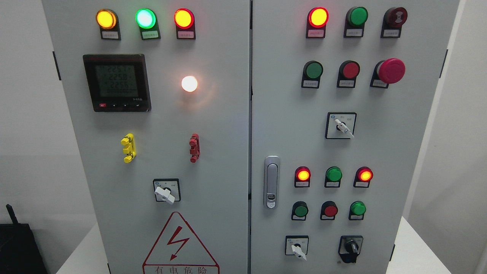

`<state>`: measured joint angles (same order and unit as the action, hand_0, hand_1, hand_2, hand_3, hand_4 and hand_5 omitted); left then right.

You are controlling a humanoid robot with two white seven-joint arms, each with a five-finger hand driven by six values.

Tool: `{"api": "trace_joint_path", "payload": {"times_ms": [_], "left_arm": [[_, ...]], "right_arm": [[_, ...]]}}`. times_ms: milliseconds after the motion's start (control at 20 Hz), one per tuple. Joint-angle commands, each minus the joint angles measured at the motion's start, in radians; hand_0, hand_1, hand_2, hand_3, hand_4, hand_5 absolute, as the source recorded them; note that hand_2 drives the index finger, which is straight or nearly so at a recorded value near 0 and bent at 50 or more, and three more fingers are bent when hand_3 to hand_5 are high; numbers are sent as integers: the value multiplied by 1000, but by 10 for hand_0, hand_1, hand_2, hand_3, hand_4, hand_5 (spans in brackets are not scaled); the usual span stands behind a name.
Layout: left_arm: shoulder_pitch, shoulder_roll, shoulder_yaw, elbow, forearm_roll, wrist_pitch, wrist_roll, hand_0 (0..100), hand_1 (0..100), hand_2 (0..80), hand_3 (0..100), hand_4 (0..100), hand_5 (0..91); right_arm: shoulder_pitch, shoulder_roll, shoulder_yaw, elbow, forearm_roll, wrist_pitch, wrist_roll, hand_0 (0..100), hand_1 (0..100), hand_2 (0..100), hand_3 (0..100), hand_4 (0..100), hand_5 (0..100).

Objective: Trip black knob to open circuit

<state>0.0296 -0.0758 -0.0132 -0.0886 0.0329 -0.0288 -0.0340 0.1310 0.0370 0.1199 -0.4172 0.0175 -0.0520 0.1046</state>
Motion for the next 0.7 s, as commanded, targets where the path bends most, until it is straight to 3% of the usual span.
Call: {"api": "trace_joint_path", "payload": {"times_ms": [0, 100, 250, 400, 550, 650], "left_arm": [[0, -1, 1, 1, 2, 1, 0, 120, 389, 0, 0, 0, 0], [0, -1, 1, 1, 2, 1, 0, 120, 389, 0, 0, 0, 0], [0, -1, 1, 1, 2, 1, 0, 120, 389, 0, 0, 0, 0], [0, -1, 1, 1, 2, 1, 0, 120, 389, 0, 0, 0, 0], [0, -1, 1, 1, 2, 1, 0, 120, 389, 0, 0, 0, 0], [0, -1, 1, 1, 2, 1, 0, 120, 389, 0, 0, 0, 0]], "right_arm": [[7, -6, -3, -55, -2, -47, -13, 264, 372, 0, 0, 0, 0], [9, -8, -2, -100, -4, -84, -39, 240, 416, 0, 122, 28, 0], [15, -11, -3, -155, -2, -141, -68, 224, 474, 0, 312, 215, 0], [18, -17, -2, -199, -4, -202, -104, 248, 500, 0, 408, 307, 56], [22, -23, -2, -257, -4, -273, -115, 267, 527, 0, 510, 389, 121], [38, -26, -2, -329, -4, -284, -120, 286, 543, 0, 582, 439, 162]]}}
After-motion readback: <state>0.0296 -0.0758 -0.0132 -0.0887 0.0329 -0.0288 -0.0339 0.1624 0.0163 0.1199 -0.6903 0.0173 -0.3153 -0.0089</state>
